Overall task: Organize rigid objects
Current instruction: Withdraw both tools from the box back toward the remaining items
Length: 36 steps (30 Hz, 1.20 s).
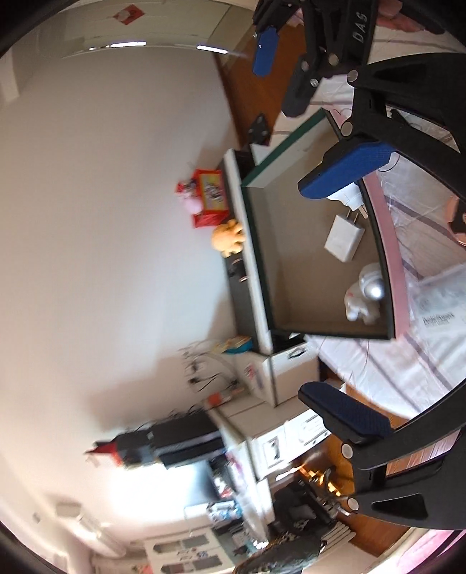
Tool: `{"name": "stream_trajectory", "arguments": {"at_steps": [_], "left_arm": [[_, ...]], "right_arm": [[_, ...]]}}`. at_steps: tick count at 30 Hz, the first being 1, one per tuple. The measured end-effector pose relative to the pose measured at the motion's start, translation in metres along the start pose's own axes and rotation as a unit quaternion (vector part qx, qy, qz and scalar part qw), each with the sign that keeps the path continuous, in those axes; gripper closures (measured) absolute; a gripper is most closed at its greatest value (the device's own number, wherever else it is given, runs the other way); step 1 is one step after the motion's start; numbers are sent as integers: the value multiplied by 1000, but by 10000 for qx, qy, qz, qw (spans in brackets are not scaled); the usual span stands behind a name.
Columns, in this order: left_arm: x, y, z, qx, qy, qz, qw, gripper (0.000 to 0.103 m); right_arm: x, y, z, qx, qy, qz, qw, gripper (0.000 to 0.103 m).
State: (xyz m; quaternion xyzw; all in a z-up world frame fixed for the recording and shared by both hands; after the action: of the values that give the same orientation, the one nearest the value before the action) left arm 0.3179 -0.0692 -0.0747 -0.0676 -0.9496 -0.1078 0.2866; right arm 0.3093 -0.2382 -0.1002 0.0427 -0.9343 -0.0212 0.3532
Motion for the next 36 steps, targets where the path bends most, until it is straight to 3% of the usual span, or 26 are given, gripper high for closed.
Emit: {"name": "stream_trajectory", "arguments": {"at_steps": [2, 4, 8, 13, 19, 22, 36], "left_arm": [[35, 9, 8, 107, -285, -129, 9995, 0], [68, 21, 16, 304, -533, -156, 9980, 0], [126, 38, 40, 654, -919, -176, 9935, 0], [183, 48, 70, 878, -1189, -382, 9883, 0], [229, 51, 99, 1008, -1501, -559, 9819, 0], [242, 48, 108, 949, -1516, -504, 9826, 0], [263, 46, 117, 923, -1559, -544, 9819, 0]], "right_arm": [[37, 9, 6, 66, -371, 135, 9992, 14], [74, 19, 15, 128, -766, 277, 9966, 0], [137, 39, 38, 184, -1410, 481, 9887, 0], [190, 60, 68, 179, -1825, 645, 9809, 0], [221, 77, 96, 158, -2030, 733, 9763, 0], [234, 80, 105, 169, -2116, 768, 9742, 0], [258, 89, 121, 209, -2266, 839, 9701, 0]]}}
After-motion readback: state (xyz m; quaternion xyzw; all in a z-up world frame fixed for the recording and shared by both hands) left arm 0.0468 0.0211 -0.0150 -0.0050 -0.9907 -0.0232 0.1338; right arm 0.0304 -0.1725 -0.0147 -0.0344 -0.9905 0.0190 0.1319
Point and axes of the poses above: each gripper's, at about its wrist camera, not at the fingertips, and x roughly against the way its jaws point, y to its left, z to its underside, the point moved 2 cm from there along -x, roughly the way its jaws point, and after that the axes turned 11 degrees about y, right-handed, at the moved point
